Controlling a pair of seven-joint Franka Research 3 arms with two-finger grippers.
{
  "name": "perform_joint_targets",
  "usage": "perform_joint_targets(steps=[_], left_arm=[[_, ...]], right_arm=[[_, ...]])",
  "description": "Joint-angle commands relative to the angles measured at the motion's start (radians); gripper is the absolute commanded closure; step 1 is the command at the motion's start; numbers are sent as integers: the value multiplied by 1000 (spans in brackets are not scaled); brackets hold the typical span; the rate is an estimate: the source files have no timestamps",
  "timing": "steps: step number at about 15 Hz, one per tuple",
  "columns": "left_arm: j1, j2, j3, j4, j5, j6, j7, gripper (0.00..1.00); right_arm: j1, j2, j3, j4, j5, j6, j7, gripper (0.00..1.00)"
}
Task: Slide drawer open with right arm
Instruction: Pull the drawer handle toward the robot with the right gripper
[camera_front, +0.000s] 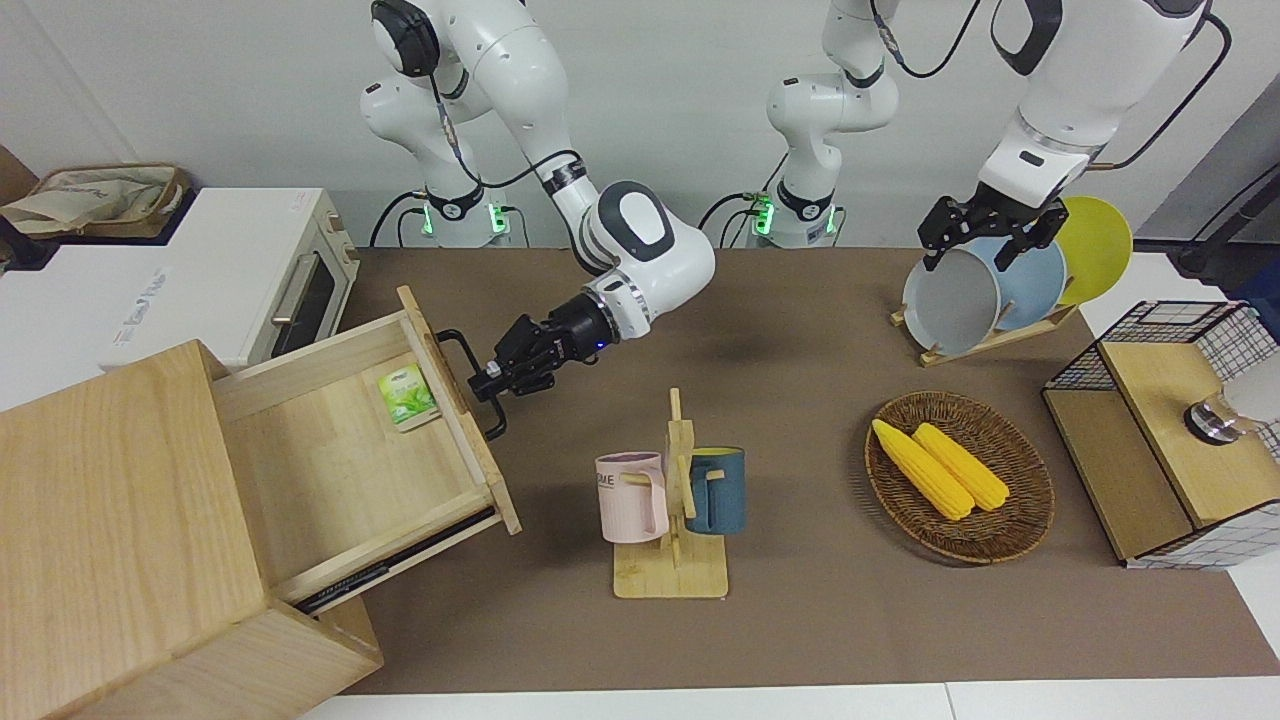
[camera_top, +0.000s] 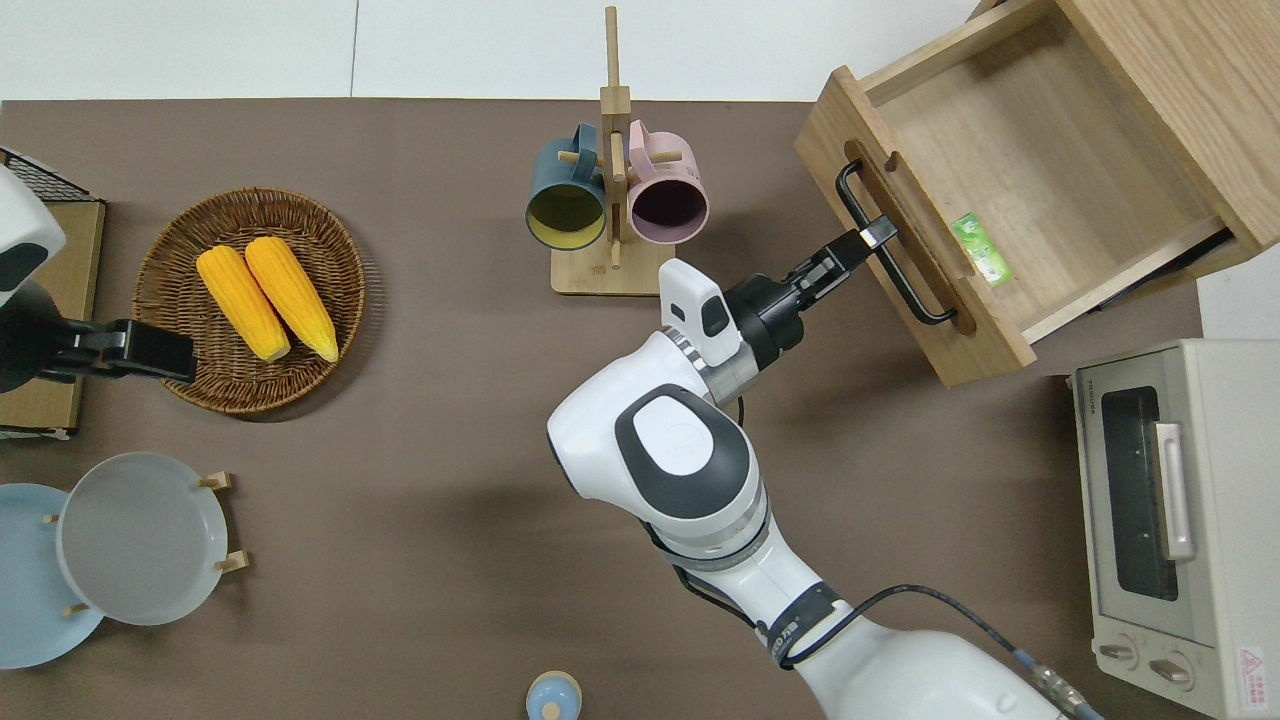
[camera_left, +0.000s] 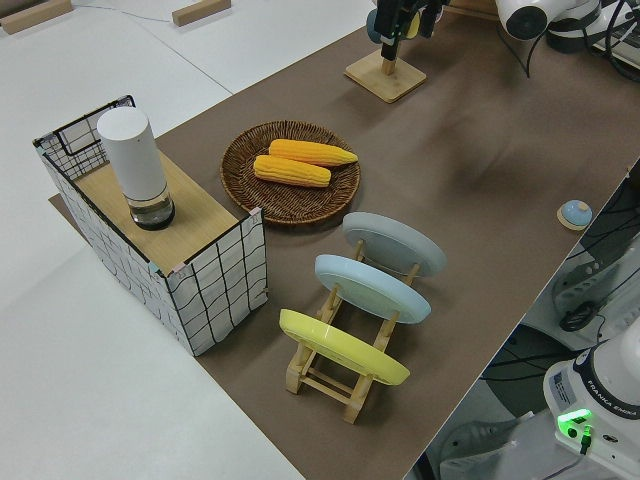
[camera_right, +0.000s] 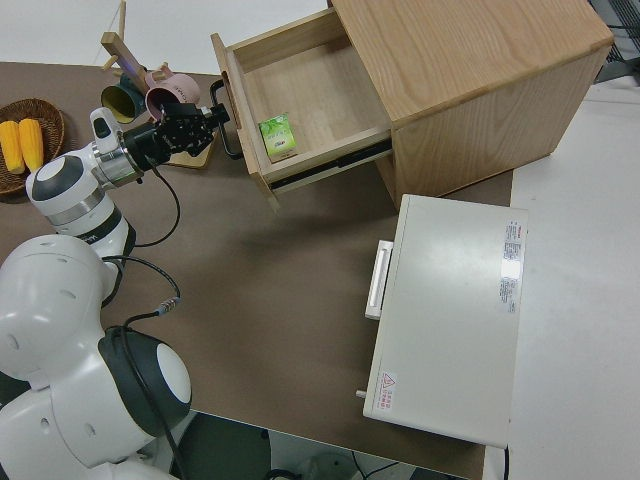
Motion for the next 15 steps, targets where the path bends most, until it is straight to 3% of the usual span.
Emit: perform_joint_targets(steps=[1,12,15], left_arm=[[4,11,-6,24,17,-20,10,5],[4,11,-6,26,17,-20,10,7],[4,11,-6,24,17,-20,10,7]], right_arm=[[22,4,0,47,-19,33,-47,1000],[62,13,-8,49,-22,4,-54,1000],[62,13,-8,47,-22,4,-52,934]])
